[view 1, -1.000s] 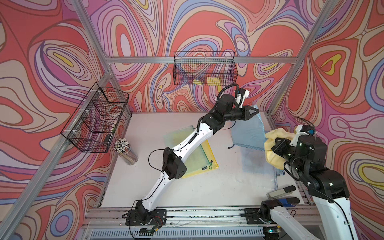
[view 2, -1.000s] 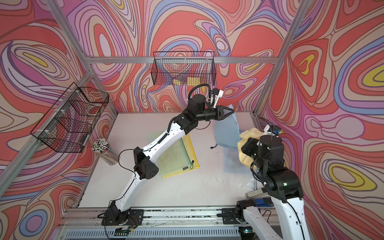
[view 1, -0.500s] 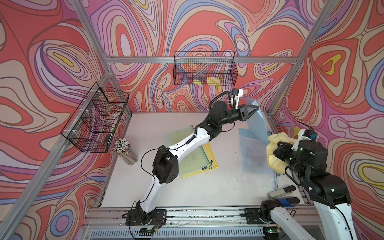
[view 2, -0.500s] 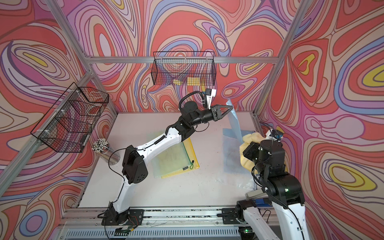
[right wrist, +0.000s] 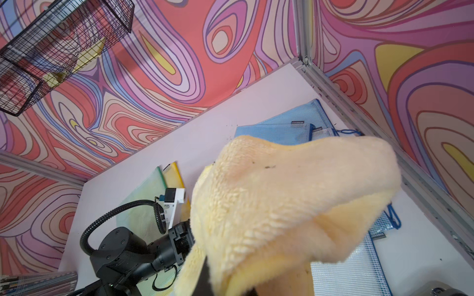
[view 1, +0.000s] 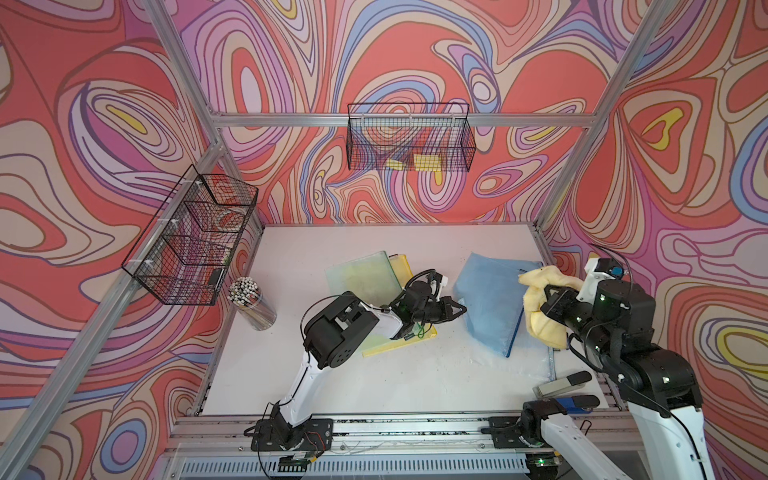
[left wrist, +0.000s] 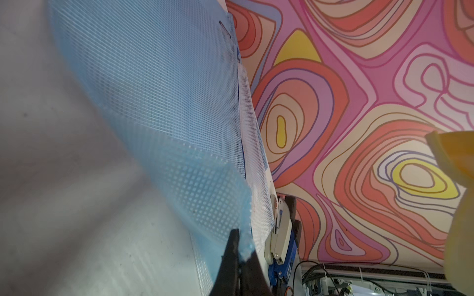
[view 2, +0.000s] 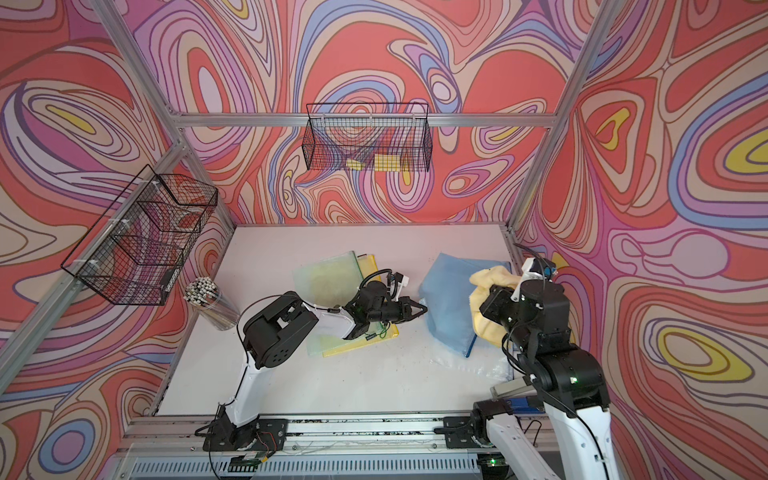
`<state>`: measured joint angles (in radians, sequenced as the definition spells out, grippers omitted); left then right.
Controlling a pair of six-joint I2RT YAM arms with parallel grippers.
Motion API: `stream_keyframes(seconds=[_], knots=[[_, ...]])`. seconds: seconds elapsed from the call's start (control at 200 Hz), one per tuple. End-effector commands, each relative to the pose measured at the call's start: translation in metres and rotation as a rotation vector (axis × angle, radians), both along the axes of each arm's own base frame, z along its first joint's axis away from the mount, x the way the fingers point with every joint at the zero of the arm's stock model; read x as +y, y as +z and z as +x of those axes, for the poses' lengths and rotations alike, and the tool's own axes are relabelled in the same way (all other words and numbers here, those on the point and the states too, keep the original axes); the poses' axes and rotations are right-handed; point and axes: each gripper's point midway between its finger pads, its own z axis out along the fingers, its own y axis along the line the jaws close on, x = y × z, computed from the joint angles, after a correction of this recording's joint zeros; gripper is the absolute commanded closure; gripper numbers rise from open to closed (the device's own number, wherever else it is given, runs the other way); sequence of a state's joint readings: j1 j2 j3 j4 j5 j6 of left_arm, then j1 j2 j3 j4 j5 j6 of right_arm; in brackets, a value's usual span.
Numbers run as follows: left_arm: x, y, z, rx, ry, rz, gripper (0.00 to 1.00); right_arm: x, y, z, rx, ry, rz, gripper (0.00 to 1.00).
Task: Wipe the document bag
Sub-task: Place the document bag, then pick up the document bag.
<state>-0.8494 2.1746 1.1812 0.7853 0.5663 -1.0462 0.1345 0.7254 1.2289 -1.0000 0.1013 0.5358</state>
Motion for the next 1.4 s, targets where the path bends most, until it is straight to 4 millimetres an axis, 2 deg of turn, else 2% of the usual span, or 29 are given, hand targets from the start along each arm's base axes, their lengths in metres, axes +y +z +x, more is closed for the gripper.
stream_keyframes(seconds=[0.0, 0.04, 0.11, 0.145, 0.22, 0.27, 0.285, 0.456, 0.586, 0.716, 0.826, 0.901, 0.966, 1.107, 1.257, 1.392], knots=[[-0.025, 0.046, -0.032, -0.118, -0.121, -0.009, 0.89, 0.019, -0.008, 0.015, 0.009, 0.081, 0.057, 1.00], [-0.032, 0.045, -0.043, -0.131, -0.161, 0.024, 0.80, 0.022, -0.011, 0.019, 0.014, 0.093, 0.066, 1.00], [-0.037, 0.041, -0.056, -0.137, -0.188, 0.079, 0.52, 0.025, -0.014, 0.025, 0.022, 0.099, 0.073, 1.00], [-0.035, 0.039, -0.059, -0.136, -0.187, 0.102, 0.41, 0.025, -0.015, 0.027, 0.030, 0.100, 0.072, 1.00], [-0.019, 0.033, -0.054, -0.146, -0.118, 0.187, 0.23, 0.026, -0.018, 0.032, 0.038, 0.103, 0.070, 1.00], [-0.002, 0.034, -0.050, -0.183, -0.058, 0.246, 0.04, 0.028, -0.021, 0.036, 0.044, 0.112, 0.073, 1.00], [0.004, 0.036, -0.048, -0.194, -0.038, 0.265, 0.01, 0.029, -0.023, 0.038, 0.048, 0.115, 0.074, 1.00], [0.079, 0.052, -0.030, -0.324, 0.165, 0.571, 0.01, 0.052, -0.048, 0.061, 0.101, 0.197, 0.151, 1.00], [0.129, 0.057, -0.026, -0.378, 0.244, 0.782, 0.01, 0.065, -0.068, 0.078, 0.142, 0.243, 0.191, 1.00], [0.190, 0.044, -0.025, -0.347, 0.324, 0.975, 0.01, 0.076, -0.096, 0.092, 0.216, 0.284, 0.207, 1.00], [0.250, 0.021, -0.016, -0.163, 0.414, 1.058, 0.01, 0.086, -0.117, 0.097, 0.257, 0.317, 0.234, 1.00], [0.273, 0.010, -0.009, -0.059, 0.441, 1.080, 0.01, 0.091, -0.129, 0.100, 0.270, 0.329, 0.244, 1.00], [0.276, 0.012, -0.001, -0.065, 0.449, 1.126, 0.01, 0.091, -0.140, 0.101, 0.296, 0.329, 0.247, 1.00], [0.250, 0.018, 0.019, -0.042, 0.409, 1.117, 0.11, 0.094, -0.153, 0.103, 0.317, 0.338, 0.249, 1.00], [0.218, 0.009, 0.035, 0.009, 0.363, 1.073, 0.18, 0.095, -0.161, 0.102, 0.325, 0.346, 0.239, 1.00], [0.208, -0.006, 0.047, 0.075, 0.372, 1.114, 0.25, 0.093, -0.172, 0.101, 0.343, 0.351, 0.219, 1.00]])
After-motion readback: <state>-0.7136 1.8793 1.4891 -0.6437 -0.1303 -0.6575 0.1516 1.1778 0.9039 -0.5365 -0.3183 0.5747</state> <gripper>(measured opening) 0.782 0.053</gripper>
